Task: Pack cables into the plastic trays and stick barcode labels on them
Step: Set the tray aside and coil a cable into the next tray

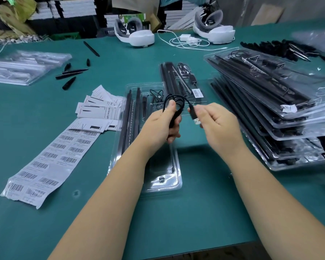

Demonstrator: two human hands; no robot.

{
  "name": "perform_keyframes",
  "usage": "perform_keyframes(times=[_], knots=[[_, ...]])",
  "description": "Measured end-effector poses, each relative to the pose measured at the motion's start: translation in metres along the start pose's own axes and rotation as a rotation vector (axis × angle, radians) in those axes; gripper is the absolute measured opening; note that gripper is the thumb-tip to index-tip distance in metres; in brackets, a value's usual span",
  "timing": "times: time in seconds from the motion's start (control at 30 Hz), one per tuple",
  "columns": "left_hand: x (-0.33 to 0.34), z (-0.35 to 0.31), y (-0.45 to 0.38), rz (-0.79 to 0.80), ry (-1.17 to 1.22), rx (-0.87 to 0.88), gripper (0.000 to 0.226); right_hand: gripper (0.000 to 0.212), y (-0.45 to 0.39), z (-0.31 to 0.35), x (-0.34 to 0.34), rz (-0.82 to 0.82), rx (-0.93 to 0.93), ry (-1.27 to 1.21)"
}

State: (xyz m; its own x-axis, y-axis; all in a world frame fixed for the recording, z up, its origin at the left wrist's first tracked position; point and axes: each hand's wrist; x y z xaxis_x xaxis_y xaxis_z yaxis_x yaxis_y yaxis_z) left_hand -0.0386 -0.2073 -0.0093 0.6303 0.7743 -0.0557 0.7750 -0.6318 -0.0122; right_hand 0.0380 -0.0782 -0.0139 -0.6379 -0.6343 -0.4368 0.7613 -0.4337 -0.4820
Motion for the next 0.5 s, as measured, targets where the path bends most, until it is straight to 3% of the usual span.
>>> perform_keyframes(times=[0.1,0.23,0.4,0.5], knots=[[0.0,0.003,0.0,-0.028,-0.05,0.045,0.05,0.018,0.004,0.002,0.008,0.095,-0.014,0.017],[0.006,0.003,0.002,-0.048,-0.14,0.135,0.049,0.026,0.005,0.005,0.009,0.061,0.103,-0.171],[0.018,0.006,0.005,-0.196,-0.922,0.406,0.033,0.04,0.007,0.013,0.014,0.222,0.208,-0.472],[0.025,0.006,0.005,-0.161,-1.213,0.452,0.026,0.035,0.005,0.005,0.023,0.156,0.33,-0.451]])
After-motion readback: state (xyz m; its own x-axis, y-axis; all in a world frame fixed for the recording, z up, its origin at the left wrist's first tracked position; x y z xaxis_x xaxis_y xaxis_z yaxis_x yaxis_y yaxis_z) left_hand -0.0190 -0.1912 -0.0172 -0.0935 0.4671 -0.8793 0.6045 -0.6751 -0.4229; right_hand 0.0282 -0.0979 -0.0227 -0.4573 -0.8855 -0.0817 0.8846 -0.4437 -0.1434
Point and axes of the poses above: each hand's wrist, its own y-axis away from the middle knuckle, its own x-axis out of the palm, z = x × y, and after that the axes turned 3 degrees about y, right-handed
